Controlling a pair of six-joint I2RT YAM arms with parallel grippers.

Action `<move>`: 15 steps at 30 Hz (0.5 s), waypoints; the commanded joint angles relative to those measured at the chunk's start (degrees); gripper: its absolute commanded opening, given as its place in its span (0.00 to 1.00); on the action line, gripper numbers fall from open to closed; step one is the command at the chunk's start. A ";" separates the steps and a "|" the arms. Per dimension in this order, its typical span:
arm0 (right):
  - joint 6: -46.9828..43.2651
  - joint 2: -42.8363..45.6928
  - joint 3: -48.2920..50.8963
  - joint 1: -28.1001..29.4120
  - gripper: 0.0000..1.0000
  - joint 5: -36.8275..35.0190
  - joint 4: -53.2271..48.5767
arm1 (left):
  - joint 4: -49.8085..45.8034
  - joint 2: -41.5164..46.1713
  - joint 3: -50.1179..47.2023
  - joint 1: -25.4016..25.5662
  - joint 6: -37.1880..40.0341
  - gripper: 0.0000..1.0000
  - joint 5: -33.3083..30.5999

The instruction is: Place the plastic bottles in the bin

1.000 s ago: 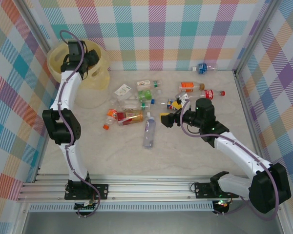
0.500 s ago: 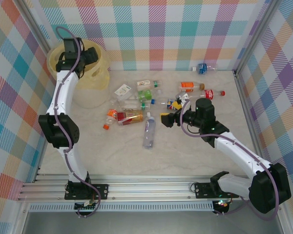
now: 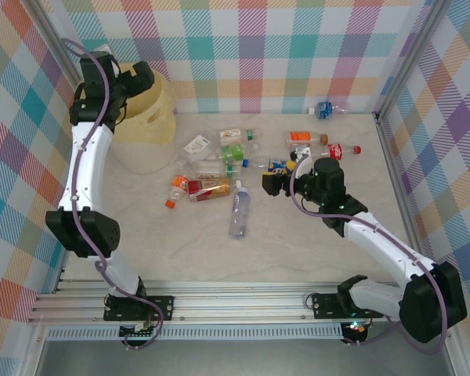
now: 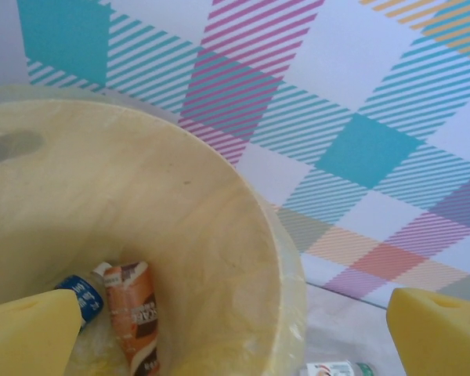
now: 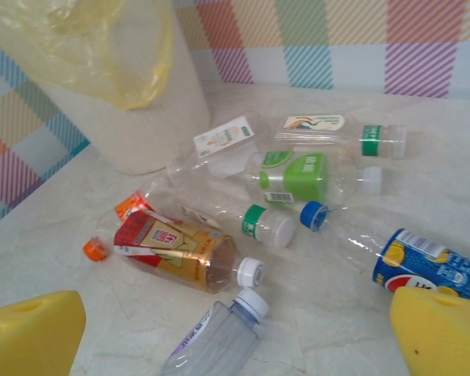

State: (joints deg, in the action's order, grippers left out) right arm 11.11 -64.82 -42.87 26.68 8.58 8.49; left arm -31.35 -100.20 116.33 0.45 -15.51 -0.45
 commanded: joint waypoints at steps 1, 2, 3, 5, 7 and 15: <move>2.17 -0.12 -1.47 0.40 1.00 -2.71 -0.05 | 0.53 4.25 -4.08 2.10 -3.45 1.00 3.22; 1.97 -0.30 -1.46 0.39 1.00 -2.49 -0.08 | 0.99 5.30 -5.52 2.98 -4.34 1.00 3.35; 1.93 -0.47 -1.45 0.40 1.00 -2.26 -0.10 | 1.35 6.34 -6.95 3.86 -5.12 1.00 3.11; 2.20 -0.83 -1.39 0.40 1.00 -2.08 0.01 | 2.04 8.44 -9.83 6.14 -6.28 1.00 2.44; 2.88 -0.95 -1.28 0.42 1.00 -2.16 0.16 | 3.19 11.02 -13.37 8.82 -6.17 1.00 1.50; 7.84 -2.68 0.04 0.39 1.00 -7.26 1.70 | 6.19 17.60 -26.04 16.83 5.19 1.00 8.97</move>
State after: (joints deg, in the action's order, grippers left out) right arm 16.03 -66.59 -42.87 26.68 4.16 8.64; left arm -27.29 -84.64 92.42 15.88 -16.71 2.76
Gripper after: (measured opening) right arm 0.996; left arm 0.999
